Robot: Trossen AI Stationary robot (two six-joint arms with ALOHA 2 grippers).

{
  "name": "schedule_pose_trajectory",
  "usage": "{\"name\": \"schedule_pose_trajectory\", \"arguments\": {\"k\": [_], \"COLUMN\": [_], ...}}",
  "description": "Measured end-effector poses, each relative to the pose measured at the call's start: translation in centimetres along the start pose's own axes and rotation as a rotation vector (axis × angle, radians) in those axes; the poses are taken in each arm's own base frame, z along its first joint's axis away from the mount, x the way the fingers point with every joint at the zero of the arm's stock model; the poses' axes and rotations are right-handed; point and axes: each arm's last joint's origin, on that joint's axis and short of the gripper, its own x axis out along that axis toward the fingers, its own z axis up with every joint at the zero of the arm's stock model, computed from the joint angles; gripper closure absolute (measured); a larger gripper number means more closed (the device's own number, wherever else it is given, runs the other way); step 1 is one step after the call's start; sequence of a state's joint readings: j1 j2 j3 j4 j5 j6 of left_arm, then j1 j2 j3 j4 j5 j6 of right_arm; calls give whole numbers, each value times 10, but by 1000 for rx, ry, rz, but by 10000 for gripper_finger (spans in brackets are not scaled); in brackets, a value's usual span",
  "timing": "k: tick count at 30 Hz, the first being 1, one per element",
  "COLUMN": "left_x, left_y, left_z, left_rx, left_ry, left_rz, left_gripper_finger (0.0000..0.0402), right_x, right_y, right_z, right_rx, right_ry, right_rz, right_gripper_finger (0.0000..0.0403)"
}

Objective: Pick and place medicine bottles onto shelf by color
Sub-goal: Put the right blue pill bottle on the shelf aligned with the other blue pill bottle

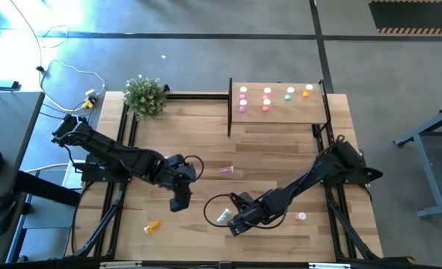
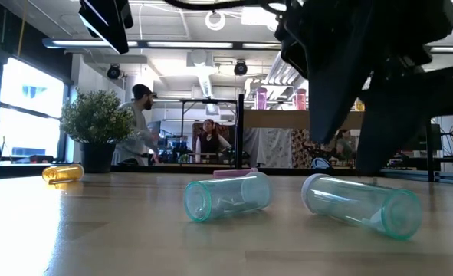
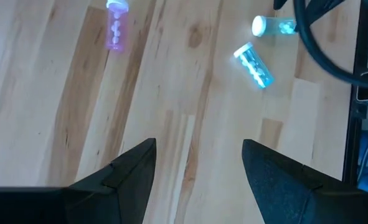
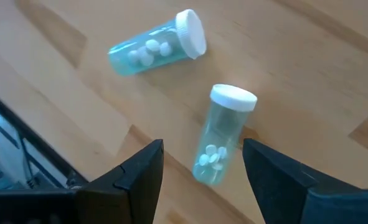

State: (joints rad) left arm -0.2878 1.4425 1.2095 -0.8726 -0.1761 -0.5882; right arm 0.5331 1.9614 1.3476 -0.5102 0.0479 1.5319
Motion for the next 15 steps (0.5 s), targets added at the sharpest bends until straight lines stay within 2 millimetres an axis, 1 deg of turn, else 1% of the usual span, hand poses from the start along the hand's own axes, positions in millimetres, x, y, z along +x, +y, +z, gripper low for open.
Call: {"name": "schedule_pose_trajectory", "arguments": {"k": [5, 10, 15], "left_x": [0, 0, 0], "left_y": [1, 2, 3], "left_z": [-1, -3, -4], "left_rx": [19, 24, 26], "left_ry": [12, 31, 45], "left_rz": [8, 20, 29], "left_gripper_finger": [174, 174, 174], "right_x": [12, 24, 24], "right_y": [-4, -8, -8], "right_z": [-1, -3, -3], "right_rx": [22, 40, 67], "right_ry": [9, 57, 66], "right_rz": [-34, -66, -71], "right_gripper_finger": [194, 194, 200]}}
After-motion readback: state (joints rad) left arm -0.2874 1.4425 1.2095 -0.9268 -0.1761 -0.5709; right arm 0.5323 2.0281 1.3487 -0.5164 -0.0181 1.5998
